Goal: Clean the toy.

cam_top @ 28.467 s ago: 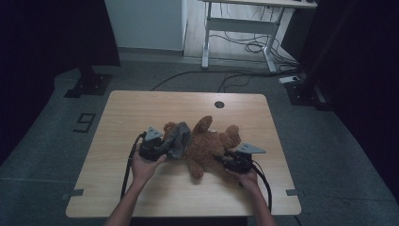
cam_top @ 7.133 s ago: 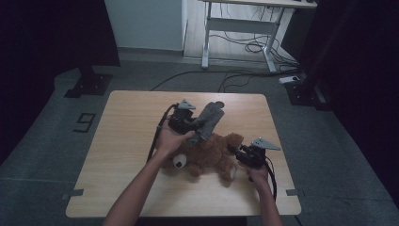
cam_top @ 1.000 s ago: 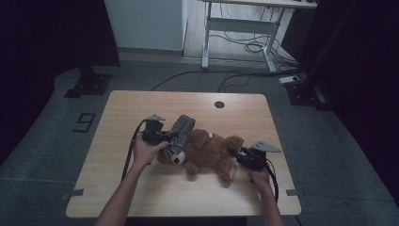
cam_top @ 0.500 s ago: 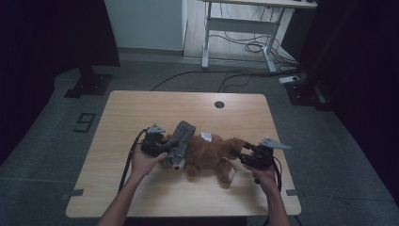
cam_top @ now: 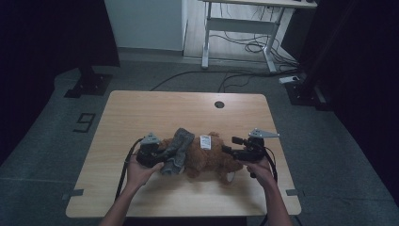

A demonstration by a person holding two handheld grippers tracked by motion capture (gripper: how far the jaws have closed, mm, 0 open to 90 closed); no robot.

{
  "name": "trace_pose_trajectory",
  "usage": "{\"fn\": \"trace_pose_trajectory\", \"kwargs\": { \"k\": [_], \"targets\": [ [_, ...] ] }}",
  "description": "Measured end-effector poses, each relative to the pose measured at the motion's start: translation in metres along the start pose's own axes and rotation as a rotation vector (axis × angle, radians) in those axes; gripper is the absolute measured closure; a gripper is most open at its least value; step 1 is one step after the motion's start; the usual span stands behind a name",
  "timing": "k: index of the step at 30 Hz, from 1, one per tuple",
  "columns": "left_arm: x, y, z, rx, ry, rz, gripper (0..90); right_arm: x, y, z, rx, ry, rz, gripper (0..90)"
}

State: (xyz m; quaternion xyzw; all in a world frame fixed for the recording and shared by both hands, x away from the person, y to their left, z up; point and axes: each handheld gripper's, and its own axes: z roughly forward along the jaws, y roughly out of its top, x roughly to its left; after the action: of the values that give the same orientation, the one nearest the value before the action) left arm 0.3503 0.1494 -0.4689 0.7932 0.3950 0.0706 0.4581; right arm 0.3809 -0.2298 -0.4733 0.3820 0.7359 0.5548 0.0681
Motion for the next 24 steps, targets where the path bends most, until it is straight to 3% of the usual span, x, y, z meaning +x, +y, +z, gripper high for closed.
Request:
{"fn": "trace_pose_trajectory", "kwargs": {
  "k": [7, 11, 17, 24],
  "targets": [
    [-0.005, -0.011, -0.005, 0.006, -0.041, -0.004, 78.8, 0.011, -0.027, 0.016, 0.09, 0.064, -0.013, 21.5],
    [-0.008, -0.019, -0.008, 0.008, -0.056, 0.0, 78.8, 0.019, -0.045, 0.028, 0.181, 0.078, -0.038, 24.1],
    [-0.014, -0.026, -0.009, 0.012, -0.06, 0.011, 78.7, 0.024, -0.055, 0.031, 0.17, 0.037, -0.058, 39.1],
    [-0.022, -0.032, 0.002, 0.057, -0.083, 0.029, 78.6, 0.028, -0.059, 0.033, 0.14, -0.032, -0.096, 46.5]
  ]
}}
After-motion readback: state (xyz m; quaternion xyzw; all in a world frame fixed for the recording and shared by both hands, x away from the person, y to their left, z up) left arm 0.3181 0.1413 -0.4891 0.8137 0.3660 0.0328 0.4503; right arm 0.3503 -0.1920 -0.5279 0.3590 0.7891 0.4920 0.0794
